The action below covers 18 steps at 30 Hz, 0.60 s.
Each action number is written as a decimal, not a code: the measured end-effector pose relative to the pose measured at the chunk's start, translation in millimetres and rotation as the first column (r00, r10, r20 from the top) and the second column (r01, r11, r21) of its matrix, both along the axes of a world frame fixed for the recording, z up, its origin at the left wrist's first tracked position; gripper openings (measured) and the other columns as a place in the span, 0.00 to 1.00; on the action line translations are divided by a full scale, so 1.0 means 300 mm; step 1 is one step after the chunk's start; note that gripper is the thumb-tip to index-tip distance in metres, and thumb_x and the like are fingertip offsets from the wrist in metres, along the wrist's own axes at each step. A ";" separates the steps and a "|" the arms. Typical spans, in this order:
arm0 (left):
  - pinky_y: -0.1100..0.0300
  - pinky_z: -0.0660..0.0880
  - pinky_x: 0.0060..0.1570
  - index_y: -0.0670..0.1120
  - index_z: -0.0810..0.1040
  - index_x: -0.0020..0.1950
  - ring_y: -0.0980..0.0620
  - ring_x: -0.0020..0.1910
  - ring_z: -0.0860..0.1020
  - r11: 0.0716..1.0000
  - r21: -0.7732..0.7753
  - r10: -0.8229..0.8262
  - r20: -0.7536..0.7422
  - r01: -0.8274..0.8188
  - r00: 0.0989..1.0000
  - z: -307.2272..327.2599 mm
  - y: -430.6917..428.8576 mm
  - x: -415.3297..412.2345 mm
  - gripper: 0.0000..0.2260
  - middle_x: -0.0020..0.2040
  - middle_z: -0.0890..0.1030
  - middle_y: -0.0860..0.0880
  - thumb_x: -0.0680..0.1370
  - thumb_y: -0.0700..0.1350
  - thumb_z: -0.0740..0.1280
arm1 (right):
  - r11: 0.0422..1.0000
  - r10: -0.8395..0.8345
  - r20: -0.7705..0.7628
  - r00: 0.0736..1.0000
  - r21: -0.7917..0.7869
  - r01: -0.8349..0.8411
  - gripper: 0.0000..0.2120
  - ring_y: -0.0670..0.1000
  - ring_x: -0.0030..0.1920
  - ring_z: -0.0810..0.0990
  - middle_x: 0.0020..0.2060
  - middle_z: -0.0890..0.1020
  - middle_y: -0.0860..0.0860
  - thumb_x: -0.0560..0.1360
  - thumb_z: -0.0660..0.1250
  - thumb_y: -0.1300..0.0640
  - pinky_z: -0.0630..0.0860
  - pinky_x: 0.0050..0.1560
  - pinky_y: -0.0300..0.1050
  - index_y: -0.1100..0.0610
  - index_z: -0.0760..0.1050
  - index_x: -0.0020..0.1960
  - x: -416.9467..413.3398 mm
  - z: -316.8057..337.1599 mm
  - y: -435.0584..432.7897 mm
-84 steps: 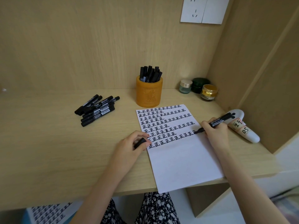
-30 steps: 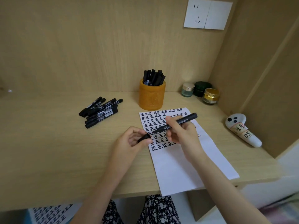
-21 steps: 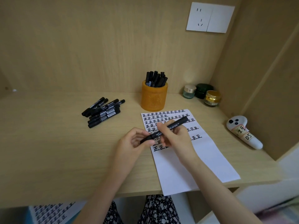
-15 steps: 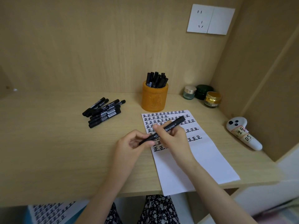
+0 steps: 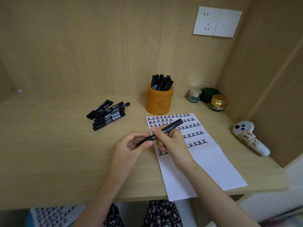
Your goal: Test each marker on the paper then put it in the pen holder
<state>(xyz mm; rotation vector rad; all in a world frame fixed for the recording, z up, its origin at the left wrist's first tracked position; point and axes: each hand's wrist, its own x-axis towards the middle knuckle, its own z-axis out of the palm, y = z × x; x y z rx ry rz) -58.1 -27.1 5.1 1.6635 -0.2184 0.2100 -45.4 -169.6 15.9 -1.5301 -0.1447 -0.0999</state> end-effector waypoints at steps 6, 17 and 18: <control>0.73 0.74 0.47 0.50 0.81 0.48 0.63 0.46 0.80 0.999 0.035 0.016 -0.002 -0.016 1.000 0.009 0.014 0.010 0.08 0.45 0.83 0.56 0.71 0.42 0.72 | 0.996 -0.014 -0.076 0.997 -0.093 0.007 0.09 0.46 0.24 0.67 0.25 0.71 0.51 0.75 0.69 0.52 0.64 0.26 0.34 0.55 0.77 0.38 0.000 0.025 -0.006; 0.67 0.77 0.45 0.48 0.82 0.46 0.58 0.44 0.81 0.994 0.084 0.070 -0.030 -0.067 0.997 0.036 0.041 0.066 0.04 0.42 0.84 0.53 0.72 0.44 0.72 | 0.699 0.140 0.476 0.868 -0.669 0.254 0.12 0.39 0.40 0.71 0.49 0.75 0.43 0.72 0.73 0.54 0.73 0.43 0.40 0.51 0.80 0.55 0.050 0.023 -0.052; 0.65 0.77 0.46 0.48 0.82 0.45 0.57 0.44 0.81 0.992 0.105 0.069 -0.026 -0.066 0.997 0.038 0.036 0.072 0.04 0.41 0.84 0.53 0.72 0.46 0.72 | 0.671 0.168 0.484 0.859 -0.695 0.260 0.11 0.40 0.38 0.71 0.48 0.75 0.44 0.72 0.73 0.55 0.73 0.41 0.42 0.52 0.80 0.54 0.059 0.016 -0.042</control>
